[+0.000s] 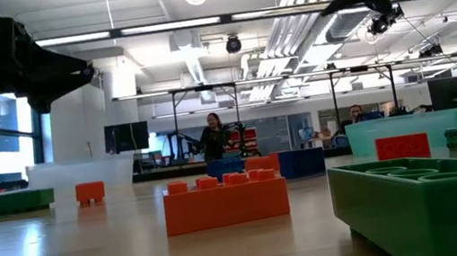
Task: Sort & place blocks by color
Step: Put the orange game piece into the blue bin
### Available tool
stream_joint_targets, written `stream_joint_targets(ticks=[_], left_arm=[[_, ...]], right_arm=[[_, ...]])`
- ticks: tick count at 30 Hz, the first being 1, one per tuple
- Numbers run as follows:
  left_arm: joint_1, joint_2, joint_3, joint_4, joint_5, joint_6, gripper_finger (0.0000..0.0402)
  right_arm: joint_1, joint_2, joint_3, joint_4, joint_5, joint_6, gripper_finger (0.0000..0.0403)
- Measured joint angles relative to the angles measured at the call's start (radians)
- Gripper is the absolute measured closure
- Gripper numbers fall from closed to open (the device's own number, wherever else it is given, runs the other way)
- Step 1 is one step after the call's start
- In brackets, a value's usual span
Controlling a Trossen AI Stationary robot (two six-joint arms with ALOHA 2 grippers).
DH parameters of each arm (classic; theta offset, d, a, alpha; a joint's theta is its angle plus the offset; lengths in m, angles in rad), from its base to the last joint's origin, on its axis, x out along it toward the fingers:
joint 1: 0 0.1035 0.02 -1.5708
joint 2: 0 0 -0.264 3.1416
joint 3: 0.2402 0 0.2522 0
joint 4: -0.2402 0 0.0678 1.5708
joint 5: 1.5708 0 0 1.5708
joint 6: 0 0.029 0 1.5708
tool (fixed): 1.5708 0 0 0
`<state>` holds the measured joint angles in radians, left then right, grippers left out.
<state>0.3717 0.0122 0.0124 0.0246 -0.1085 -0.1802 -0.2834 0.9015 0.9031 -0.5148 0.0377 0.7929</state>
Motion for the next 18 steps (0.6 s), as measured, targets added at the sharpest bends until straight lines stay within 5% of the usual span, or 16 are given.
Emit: stream_joint_targets(ticks=[18], left_arm=[[0.0, 0.0, 0.0, 0.002, 0.0, -0.001, 0.0193]], right_arm=[[0.122, 0.121, -0.001, -0.281, -0.017, -0.014, 0.0196]])
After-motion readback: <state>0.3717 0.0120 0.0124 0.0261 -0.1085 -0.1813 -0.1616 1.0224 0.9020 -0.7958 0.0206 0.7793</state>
